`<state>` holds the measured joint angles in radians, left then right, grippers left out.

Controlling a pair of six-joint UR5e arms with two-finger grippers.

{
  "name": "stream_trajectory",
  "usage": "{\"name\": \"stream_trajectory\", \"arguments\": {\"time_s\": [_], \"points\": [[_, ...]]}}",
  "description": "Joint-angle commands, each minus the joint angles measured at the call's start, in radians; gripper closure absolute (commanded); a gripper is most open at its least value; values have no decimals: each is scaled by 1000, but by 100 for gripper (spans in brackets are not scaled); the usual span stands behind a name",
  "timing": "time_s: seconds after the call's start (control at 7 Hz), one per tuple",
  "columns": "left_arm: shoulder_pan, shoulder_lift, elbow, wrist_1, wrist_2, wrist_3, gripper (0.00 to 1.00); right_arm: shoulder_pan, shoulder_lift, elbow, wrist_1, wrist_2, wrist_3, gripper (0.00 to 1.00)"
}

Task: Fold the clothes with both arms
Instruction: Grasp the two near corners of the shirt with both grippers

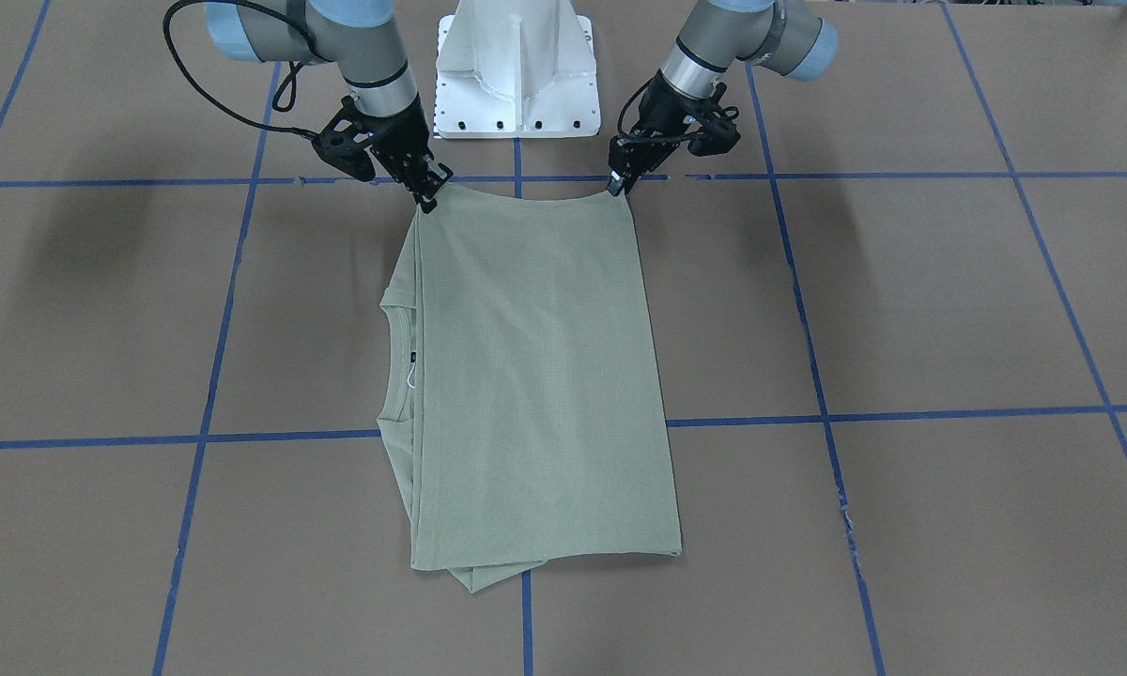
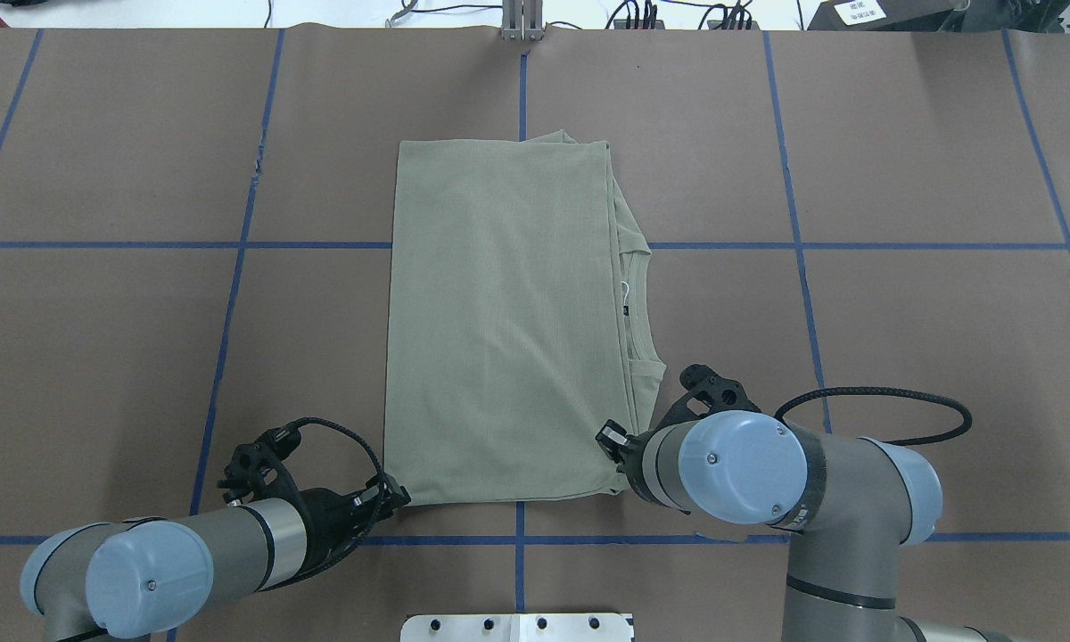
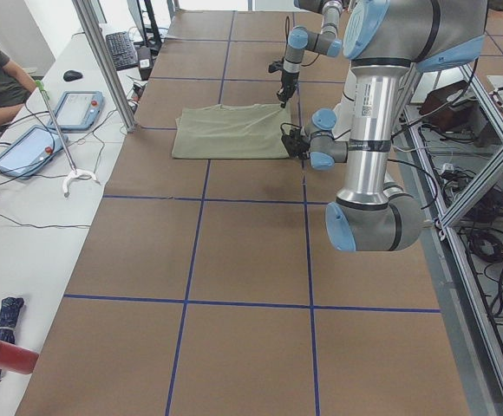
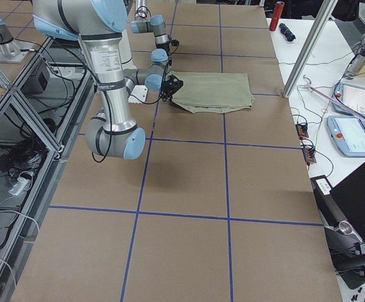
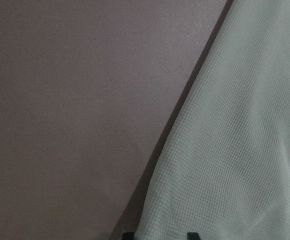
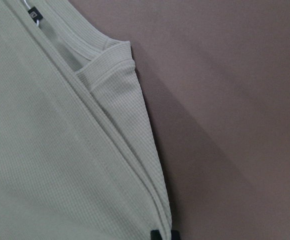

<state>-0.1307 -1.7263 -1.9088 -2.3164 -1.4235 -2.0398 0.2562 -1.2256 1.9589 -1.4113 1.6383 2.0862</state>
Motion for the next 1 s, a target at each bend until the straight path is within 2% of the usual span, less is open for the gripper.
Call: {"name": "stream_trajectory", "arguments": {"time_s": [0.0, 0.29, 0.43, 0.57, 0.71, 0.86], "points": [[-7, -1, -19, 0, 0, 1, 100, -2, 0, 3, 2, 0, 0, 100], [2, 60, -154, 18, 0, -8, 100, -41, -26, 46, 0, -14, 26, 100], [43, 68, -224, 78, 3, -75, 100, -76, -105, 146, 0, -21, 44, 100], [104, 63, -318, 171, 46, -117, 100, -113, -165, 249, -2, -28, 108, 100], [117, 36, -385, 230, 51, -131, 100, -110, -163, 280, -5, -47, 130, 100], [105, -22, -385, 248, 49, -129, 100, -54, -155, 302, -6, -41, 127, 100]]}}
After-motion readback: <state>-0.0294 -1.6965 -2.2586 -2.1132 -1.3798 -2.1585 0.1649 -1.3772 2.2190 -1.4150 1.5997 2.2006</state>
